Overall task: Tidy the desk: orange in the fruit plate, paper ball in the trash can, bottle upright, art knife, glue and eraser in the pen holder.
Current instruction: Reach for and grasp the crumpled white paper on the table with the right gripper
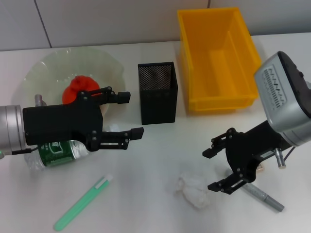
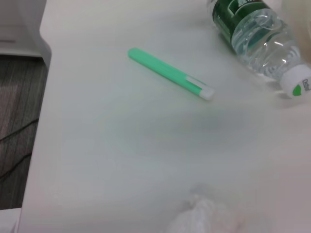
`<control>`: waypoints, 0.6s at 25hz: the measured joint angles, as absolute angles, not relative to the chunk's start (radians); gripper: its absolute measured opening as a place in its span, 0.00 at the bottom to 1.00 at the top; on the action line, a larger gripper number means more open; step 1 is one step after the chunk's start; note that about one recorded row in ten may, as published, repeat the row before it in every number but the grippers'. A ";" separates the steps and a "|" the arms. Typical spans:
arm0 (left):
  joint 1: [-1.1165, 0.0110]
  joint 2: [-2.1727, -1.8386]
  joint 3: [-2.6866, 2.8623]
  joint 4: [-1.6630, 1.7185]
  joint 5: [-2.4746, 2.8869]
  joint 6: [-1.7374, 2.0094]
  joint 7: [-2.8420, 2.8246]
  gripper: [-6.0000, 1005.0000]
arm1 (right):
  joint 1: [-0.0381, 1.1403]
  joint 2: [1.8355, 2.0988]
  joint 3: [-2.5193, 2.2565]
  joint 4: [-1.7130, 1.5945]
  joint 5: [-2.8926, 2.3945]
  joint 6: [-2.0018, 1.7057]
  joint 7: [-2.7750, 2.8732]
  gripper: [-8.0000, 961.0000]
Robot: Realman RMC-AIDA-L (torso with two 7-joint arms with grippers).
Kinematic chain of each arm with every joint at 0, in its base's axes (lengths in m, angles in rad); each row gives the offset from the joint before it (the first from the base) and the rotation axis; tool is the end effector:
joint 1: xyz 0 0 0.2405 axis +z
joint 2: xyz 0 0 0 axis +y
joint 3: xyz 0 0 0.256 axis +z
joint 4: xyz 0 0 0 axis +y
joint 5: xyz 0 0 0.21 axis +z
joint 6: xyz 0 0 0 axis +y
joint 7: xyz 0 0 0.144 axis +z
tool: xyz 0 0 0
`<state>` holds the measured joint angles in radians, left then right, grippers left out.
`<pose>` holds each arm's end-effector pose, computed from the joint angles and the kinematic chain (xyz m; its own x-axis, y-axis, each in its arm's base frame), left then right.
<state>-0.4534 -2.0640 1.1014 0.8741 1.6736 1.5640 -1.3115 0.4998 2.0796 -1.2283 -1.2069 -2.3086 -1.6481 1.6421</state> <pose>-0.2059 0.3235 -0.0020 0.8556 0.0507 0.5151 0.1450 -0.9788 -0.1444 0.2131 0.3196 -0.0056 0.9880 -0.0705 0.1372 -0.0664 -0.9972 -0.0342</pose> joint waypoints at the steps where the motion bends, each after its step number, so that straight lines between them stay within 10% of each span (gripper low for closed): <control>1: -0.454 -2.064 1.101 0.874 1.675 1.562 -1.312 0.86 | 0.505 2.080 -1.233 -1.207 -2.311 -1.648 1.648 0.78; 15: -0.463 -2.065 1.104 0.873 1.687 1.543 -1.311 0.86 | 0.518 2.085 -1.313 -1.146 -2.305 -1.606 1.676 0.78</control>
